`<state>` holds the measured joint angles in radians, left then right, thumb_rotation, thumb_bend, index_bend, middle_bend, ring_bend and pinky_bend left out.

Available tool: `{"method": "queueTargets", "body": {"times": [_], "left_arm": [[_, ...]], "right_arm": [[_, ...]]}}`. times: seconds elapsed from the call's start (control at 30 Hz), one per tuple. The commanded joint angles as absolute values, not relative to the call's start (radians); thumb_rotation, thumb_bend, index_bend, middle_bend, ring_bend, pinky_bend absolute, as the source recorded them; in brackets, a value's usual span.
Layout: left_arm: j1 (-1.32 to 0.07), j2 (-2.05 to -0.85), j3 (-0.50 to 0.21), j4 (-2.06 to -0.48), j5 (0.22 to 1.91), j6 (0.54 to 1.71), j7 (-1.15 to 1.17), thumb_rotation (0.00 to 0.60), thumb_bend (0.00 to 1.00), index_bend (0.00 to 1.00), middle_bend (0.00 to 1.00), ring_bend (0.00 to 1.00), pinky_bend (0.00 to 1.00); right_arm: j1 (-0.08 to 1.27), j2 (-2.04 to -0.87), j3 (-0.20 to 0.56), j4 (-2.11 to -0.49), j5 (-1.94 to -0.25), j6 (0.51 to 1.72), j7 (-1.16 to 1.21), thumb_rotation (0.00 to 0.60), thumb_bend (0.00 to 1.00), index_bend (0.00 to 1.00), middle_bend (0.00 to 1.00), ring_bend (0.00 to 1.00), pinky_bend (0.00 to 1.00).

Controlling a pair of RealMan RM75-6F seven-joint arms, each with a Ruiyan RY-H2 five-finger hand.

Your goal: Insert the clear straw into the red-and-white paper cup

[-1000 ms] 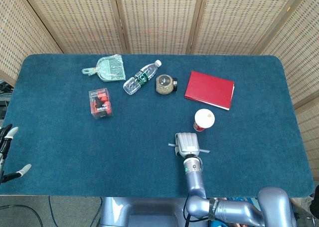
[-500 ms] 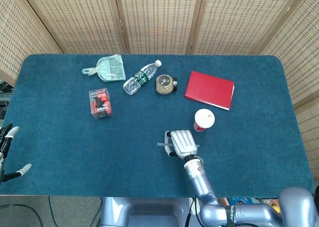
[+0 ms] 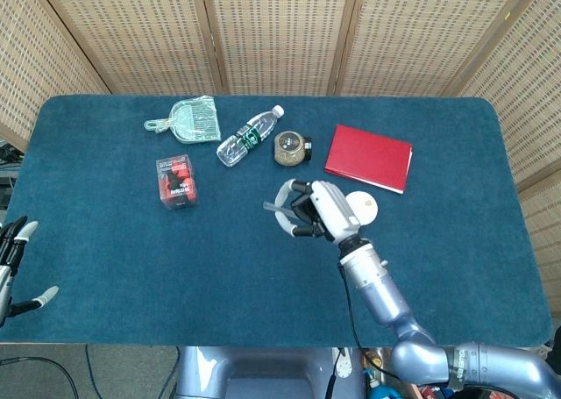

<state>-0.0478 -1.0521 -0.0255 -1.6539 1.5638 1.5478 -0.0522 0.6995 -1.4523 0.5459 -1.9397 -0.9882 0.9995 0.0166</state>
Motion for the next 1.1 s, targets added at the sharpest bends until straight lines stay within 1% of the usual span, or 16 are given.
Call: {"method": "queueTargets", "body": {"times": [0.03, 0.27, 0.4, 0.47, 0.63, 0.83, 1.1], "left_arm": [[-0.048, -1.053, -0.026, -1.654, 1.563, 1.549, -0.051, 0.600, 0.17, 0.00, 0.00, 0.00, 0.00], [-0.048, -1.058, -0.028, -1.654, 1.562, 1.552, -0.036, 0.600, 0.17, 0.00, 0.00, 0.00, 0.00], [-0.046, -1.059, -0.026, -1.657, 1.565, 1.555, -0.030, 0.600, 0.17, 0.00, 0.00, 0.00, 0.00], [-0.043, -1.058, -0.025, -1.663, 1.569, 1.563, -0.029, 0.600, 0.17, 0.00, 0.00, 0.00, 0.00], [-0.042, -1.054, -0.023, -1.666, 1.573, 1.565, -0.035, 0.600, 0.17, 0.00, 0.00, 0.00, 0.00], [-0.040, -1.052, -0.020, -1.669, 1.581, 1.570, -0.035, 0.600, 0.17, 0.00, 0.00, 0.00, 0.00], [-0.040, -1.052, -0.020, -1.670, 1.579, 1.568, -0.035, 0.600, 0.17, 0.00, 0.00, 0.00, 0.00]], "right_arm": [[0.710, -1.400, 0.640, -1.908, -0.944, 0.957, 0.150, 0.600, 0.59, 0.73, 1.00, 0.95, 1.00], [0.716, -1.394, 0.685, -1.822, -0.856, 0.923, 0.299, 0.600, 0.59, 0.73, 1.00, 0.95, 1.00], [0.710, -1.403, 0.681, -1.761, -0.842, 0.907, 0.365, 0.600, 0.59, 0.73, 1.00, 0.95, 1.00], [0.689, -1.416, 0.680, -1.689, -0.822, 0.888, 0.447, 0.600, 0.59, 0.73, 1.00, 0.95, 1.00], [0.647, -1.412, 0.671, -1.617, -0.901, 0.843, 0.596, 0.600, 0.59, 0.73, 1.00, 0.95, 1.00], [0.597, -1.396, 0.665, -1.577, -0.970, 0.818, 0.745, 0.600, 0.59, 0.73, 1.00, 0.95, 1.00], [0.565, -1.381, 0.615, -1.558, -1.089, 0.818, 0.837, 0.600, 0.59, 0.73, 1.00, 0.95, 1.00]]}}
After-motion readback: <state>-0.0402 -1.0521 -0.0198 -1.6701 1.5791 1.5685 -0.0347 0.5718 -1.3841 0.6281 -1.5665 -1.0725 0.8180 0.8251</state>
